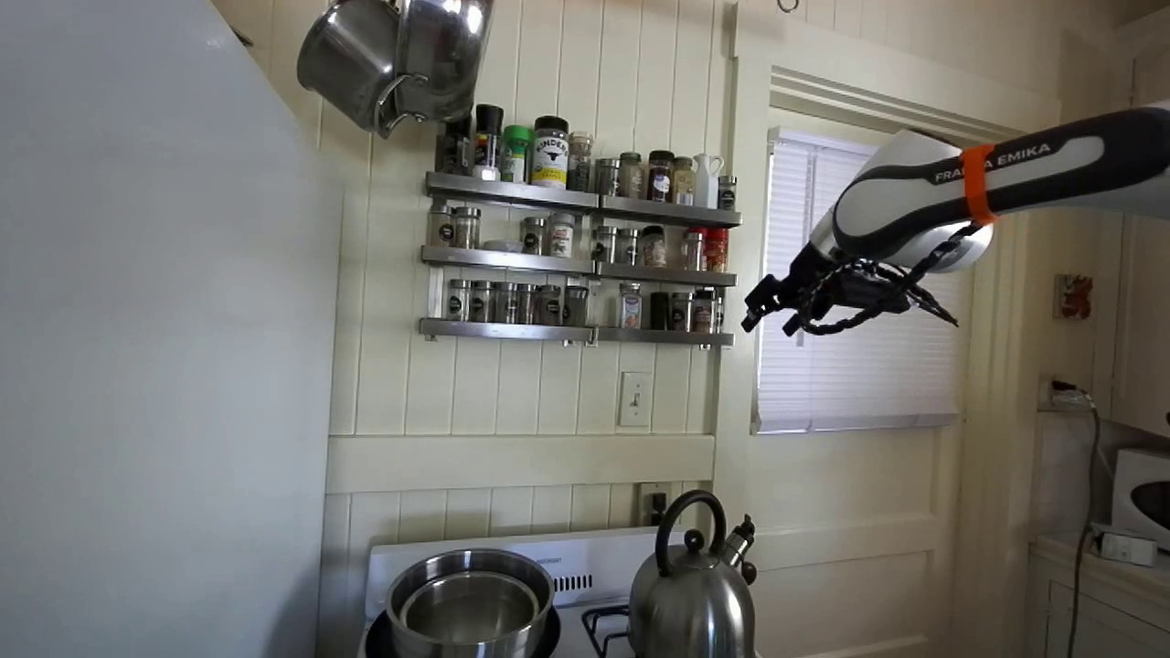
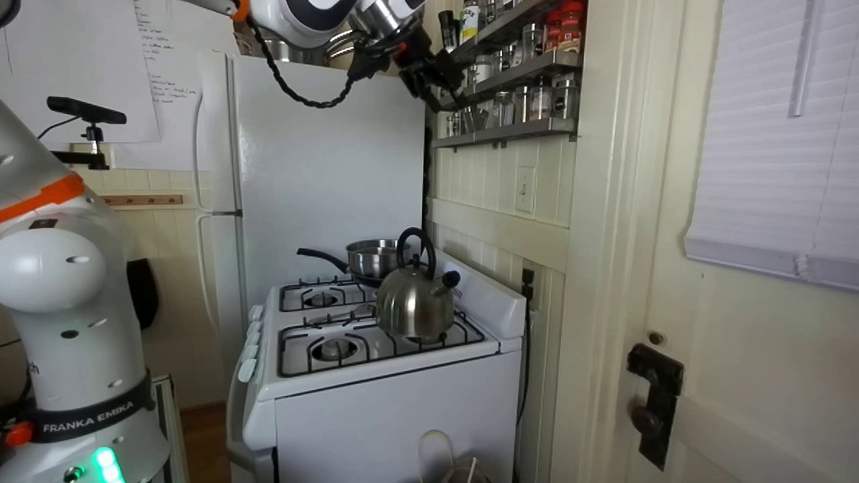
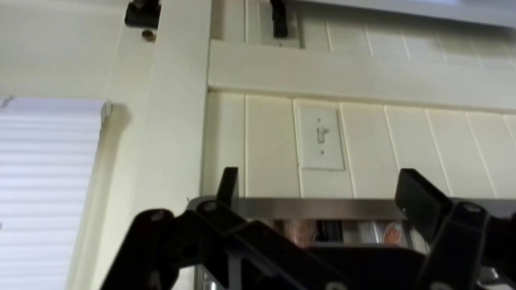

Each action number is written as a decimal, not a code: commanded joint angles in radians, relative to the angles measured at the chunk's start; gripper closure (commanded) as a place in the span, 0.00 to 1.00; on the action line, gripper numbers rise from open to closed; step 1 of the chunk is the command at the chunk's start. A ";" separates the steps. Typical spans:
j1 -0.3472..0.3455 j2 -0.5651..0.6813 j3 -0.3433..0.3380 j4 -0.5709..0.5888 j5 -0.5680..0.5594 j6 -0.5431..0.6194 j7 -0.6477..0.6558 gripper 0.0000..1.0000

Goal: Put the salt cellar on the stove

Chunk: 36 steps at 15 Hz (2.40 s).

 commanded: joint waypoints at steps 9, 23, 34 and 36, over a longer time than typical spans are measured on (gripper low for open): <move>-0.014 0.122 0.022 0.260 -0.010 0.056 0.059 0.00; -0.227 0.284 0.175 0.384 -0.404 0.313 0.396 0.00; -0.199 0.323 0.181 0.423 -0.365 0.335 0.406 0.00; -0.205 0.350 0.192 0.455 -0.376 0.352 0.429 0.00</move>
